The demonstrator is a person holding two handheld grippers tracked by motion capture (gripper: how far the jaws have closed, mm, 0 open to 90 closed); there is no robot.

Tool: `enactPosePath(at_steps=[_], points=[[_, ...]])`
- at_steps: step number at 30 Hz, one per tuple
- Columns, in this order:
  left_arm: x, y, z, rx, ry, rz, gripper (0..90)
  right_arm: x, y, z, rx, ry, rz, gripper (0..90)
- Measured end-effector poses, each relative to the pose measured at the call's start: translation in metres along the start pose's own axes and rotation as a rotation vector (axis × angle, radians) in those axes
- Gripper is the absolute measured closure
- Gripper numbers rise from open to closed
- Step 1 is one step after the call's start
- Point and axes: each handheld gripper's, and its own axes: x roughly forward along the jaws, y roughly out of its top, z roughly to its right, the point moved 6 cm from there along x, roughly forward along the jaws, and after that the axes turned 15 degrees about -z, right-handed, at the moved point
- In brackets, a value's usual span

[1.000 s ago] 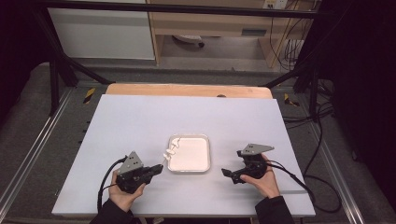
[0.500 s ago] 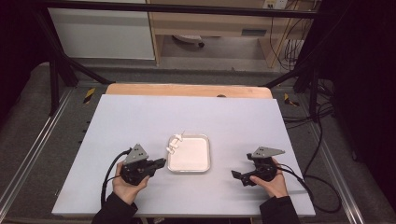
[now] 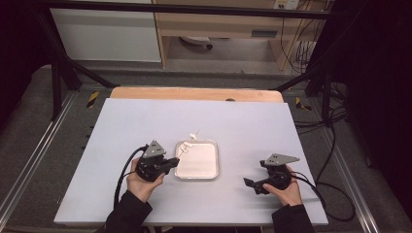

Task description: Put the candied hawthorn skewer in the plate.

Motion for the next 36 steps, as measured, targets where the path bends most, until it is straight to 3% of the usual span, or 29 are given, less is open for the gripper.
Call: enactPosePath(at_steps=[6,17,28,36], points=[[0.016,0.006,0.002,-0.003,0.004,-0.040,88.7,0.000,-0.001,0.000,-0.005,-0.002,0.001,0.9],[0.048,0.004,0.008,0.024,0.050,-0.145,88.8,-0.002,-0.002,0.001,-0.007,-0.004,0.005,0.9],[0.061,-0.006,0.005,0.026,0.086,-0.214,88.6,0.000,-0.002,0.000,-0.004,-0.003,-0.001,0.9],[0.063,-0.008,0.006,0.031,0.099,-0.227,88.1,0.001,-0.002,0.000,-0.009,-0.004,-0.004,0.9]])
